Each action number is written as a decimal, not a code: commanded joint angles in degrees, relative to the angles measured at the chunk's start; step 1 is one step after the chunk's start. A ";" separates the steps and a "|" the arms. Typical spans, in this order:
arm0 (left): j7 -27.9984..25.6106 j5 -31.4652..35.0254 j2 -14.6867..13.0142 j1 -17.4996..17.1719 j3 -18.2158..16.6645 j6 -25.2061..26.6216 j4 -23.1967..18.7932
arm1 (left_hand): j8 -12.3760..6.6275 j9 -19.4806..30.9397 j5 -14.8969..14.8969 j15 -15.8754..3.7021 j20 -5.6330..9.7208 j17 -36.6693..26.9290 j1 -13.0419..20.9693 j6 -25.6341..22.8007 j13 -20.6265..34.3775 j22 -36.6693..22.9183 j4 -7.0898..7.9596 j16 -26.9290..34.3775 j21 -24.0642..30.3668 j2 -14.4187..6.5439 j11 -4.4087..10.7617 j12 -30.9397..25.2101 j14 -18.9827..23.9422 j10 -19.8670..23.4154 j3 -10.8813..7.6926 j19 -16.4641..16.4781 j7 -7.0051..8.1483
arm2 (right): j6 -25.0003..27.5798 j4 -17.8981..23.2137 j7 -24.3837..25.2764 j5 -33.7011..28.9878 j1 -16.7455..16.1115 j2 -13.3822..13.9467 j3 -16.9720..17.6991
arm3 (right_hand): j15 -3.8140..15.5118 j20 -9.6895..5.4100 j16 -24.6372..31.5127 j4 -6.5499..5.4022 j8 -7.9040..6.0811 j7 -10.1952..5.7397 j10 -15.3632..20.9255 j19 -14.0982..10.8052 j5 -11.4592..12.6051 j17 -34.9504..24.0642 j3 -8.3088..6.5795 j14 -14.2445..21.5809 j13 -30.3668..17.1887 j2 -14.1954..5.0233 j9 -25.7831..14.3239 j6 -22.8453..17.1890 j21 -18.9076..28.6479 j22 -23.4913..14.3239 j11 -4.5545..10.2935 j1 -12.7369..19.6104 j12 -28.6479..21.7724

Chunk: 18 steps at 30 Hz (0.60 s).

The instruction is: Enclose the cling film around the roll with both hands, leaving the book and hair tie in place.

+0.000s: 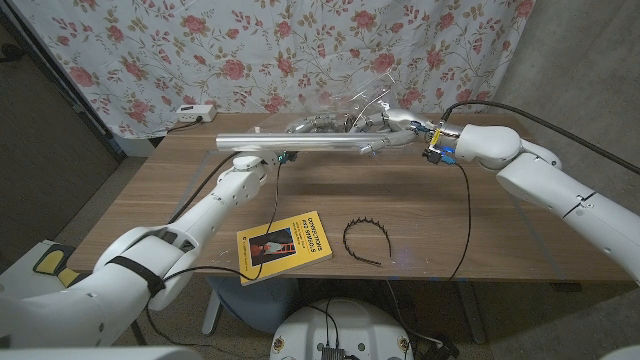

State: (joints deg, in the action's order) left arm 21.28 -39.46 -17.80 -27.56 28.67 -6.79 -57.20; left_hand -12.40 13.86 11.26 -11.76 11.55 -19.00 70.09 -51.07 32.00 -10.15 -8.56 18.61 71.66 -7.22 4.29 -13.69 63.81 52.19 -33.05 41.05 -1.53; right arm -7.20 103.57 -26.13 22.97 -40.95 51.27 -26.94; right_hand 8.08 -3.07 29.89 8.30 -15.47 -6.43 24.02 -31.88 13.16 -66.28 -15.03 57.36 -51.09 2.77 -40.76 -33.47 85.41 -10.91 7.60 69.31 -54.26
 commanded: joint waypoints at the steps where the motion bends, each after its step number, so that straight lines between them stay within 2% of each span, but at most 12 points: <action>1: 0.04 -0.16 -0.41 -0.36 -0.01 0.00 -0.96 | 0.09 0.10 0.35 -1.12 0.27 -0.29 0.61 -0.37 0.23 -0.15 -0.25 -0.04 0.23 -0.16 -0.14 0.18 1.59 0.10 -0.54 0.01 -0.03 | -0.32 -9.23 -13.00 13.72 3.89 -3.69 -0.37 | 4.67 -8.75 0.08 0.04 0.07 -0.12 0.48 0.22 0.05 -0.12 -0.28 0.91 -0.30 -11.58 -0.16 -0.73 0.34 0.06 0.21 11.73 -0.46; 5: -0.14 -0.02 -0.81 -0.55 0.09 0.32 -1.60 | 0.12 0.10 0.34 -1.14 0.26 -0.32 0.62 -0.30 0.20 -0.15 -0.26 -0.01 0.25 -0.15 -0.07 0.17 1.63 0.19 -0.54 0.01 0.09 | -0.12 -12.69 -17.55 16.72 5.76 -5.30 -0.90 | 4.69 -8.69 0.05 0.05 -0.03 -0.23 0.50 0.34 0.12 -0.29 -0.34 0.76 -0.36 -11.49 -0.24 -0.99 0.40 0.11 0.14 11.70 -0.53; 11: -0.35 0.02 -1.19 -0.61 0.15 0.74 -2.26 | 0.15 0.10 0.33 -1.13 0.24 -0.35 0.58 -0.24 0.17 -0.15 -0.23 -0.02 0.27 -0.12 -0.13 0.21 1.63 0.17 -0.51 0.00 0.14 | 0.65 -15.41 -22.21 16.05 9.06 -5.89 -2.60 | 4.62 -8.66 0.04 0.03 -0.15 -0.34 0.66 0.61 0.21 -0.56 -0.45 0.59 -0.21 -11.46 -0.26 -1.41 0.40 0.18 0.15 11.64 -0.52; 18: -0.18 0.01 -1.04 -0.35 0.27 0.76 -1.93 | 0.14 0.09 0.33 -1.14 0.26 -0.41 0.59 -0.28 0.24 -0.14 -0.22 0.03 0.30 -0.13 -0.04 0.19 1.72 0.17 -0.52 -0.02 0.13 | 1.68 -15.92 -24.02 13.77 11.23 -5.68 -4.12 | 4.68 -8.65 -0.32 0.04 -0.15 -0.30 0.79 0.89 0.30 -0.46 -0.55 0.11 -0.22 -11.38 -0.31 -1.52 0.44 0.23 0.07 11.56 -0.62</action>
State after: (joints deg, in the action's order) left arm 21.10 -39.53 -18.67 -28.03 28.75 -6.33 -58.93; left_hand -12.40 13.86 11.25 -11.67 11.53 -19.30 70.04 -51.07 32.00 -10.15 -8.55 18.61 71.66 -7.18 4.29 -13.69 63.90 52.19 -33.05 41.05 -1.53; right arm -6.79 90.96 -44.45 36.78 -33.53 46.38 -28.97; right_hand 8.38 -2.85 29.67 8.30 -15.25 -6.74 24.01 -31.23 13.01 -66.69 -15.03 57.25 -51.30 2.84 -41.00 -34.40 85.61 -10.65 7.60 69.37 -54.48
